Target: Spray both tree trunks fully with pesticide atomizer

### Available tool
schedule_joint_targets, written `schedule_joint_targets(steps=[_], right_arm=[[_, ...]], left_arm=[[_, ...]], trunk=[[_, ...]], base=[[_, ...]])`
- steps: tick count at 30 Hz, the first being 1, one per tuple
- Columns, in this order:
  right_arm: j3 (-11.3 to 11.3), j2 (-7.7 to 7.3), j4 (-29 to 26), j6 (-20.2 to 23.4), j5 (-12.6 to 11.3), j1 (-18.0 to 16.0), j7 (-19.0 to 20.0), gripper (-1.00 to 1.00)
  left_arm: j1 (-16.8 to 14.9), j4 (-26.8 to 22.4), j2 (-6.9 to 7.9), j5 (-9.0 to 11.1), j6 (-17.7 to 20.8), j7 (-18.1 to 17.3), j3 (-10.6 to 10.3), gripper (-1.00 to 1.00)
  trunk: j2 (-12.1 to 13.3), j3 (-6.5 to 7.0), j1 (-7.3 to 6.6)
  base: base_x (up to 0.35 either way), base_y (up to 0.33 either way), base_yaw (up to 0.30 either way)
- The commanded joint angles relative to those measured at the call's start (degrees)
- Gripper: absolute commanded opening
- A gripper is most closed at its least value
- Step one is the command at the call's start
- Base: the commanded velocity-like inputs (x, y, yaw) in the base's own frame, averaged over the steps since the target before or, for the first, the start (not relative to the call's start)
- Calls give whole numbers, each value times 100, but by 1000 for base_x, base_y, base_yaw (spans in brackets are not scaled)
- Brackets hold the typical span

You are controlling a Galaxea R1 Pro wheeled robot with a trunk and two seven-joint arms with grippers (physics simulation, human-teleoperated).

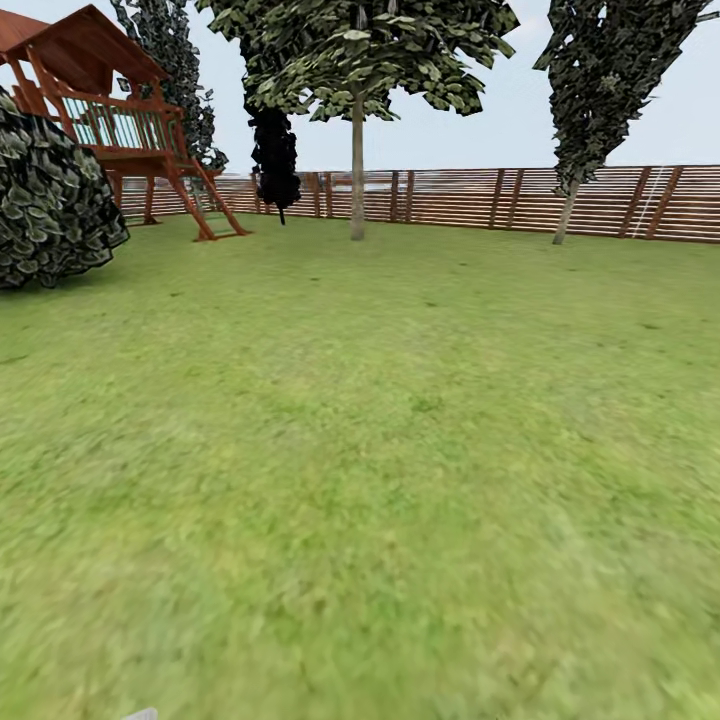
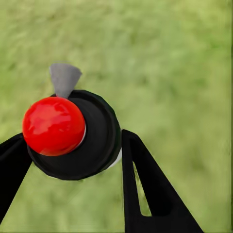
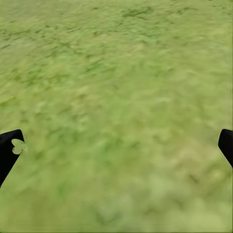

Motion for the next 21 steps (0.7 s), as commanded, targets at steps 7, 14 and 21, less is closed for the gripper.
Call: schedule_joint_targets(steps=[7, 14, 21], right_arm=[[0, 0, 0, 0, -3, 0, 0, 100], [0, 0, 0, 0, -3, 0, 0, 100], [0, 0, 0, 0, 0, 0, 0, 100]], left_arm=[[0, -1, -1, 0, 1, -2, -3, -100], [0, -1, 0, 0, -2, -2, 0, -100], [0, -1, 0, 0, -1, -2, -2, -100]], trunk=[[0, 0, 0], [0, 0, 0], [0, 0, 0]], base=[[338, 0, 0], [338, 0, 0], [338, 0, 0]])
